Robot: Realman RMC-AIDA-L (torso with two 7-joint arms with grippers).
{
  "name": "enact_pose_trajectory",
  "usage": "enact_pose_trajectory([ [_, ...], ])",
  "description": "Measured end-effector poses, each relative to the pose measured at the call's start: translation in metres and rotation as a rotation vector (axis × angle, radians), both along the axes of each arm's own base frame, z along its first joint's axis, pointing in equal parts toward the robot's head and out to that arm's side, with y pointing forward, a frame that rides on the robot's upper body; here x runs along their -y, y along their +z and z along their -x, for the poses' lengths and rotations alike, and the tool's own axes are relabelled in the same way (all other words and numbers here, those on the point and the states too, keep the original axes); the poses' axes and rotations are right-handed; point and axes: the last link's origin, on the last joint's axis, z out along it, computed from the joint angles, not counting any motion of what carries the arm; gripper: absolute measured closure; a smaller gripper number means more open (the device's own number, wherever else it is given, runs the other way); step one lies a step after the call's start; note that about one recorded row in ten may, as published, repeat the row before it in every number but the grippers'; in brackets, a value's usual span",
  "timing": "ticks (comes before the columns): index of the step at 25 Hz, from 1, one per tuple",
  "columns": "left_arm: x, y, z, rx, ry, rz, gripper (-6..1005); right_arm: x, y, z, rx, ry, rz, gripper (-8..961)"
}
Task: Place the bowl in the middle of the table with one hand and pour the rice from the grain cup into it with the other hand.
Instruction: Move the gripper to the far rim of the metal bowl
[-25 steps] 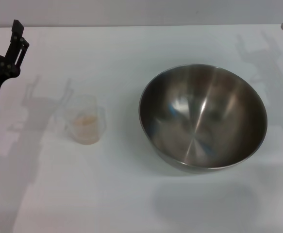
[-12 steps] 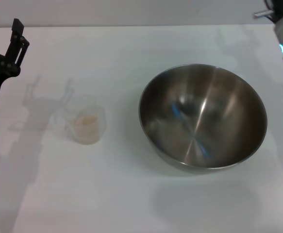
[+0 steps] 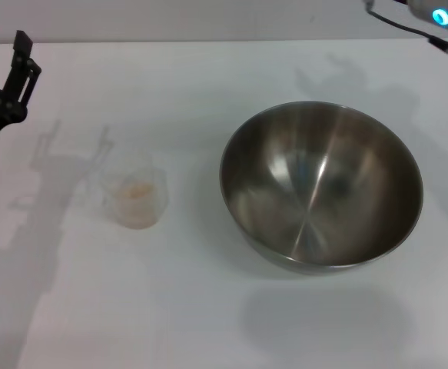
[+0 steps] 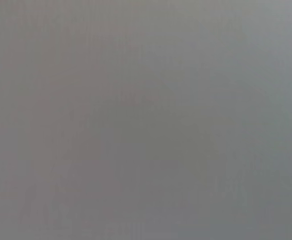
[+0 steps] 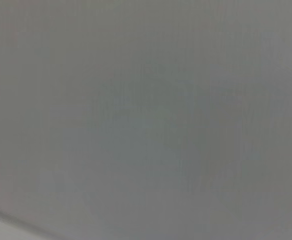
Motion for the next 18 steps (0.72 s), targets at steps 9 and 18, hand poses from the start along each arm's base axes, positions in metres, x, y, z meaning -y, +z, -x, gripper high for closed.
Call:
enact_pose_trajectory([
  [9,0.001,0.004,0.001,0.005,0.000,-0.021,182,0.012,0.025,-0.001,0.124,-0.223,0.226,267],
  [18,-0.001,0.005,-0.002,0.005,-0.017,-0.029,186,0.007,0.007,-0.033,0.217,-0.382,0.461,268],
])
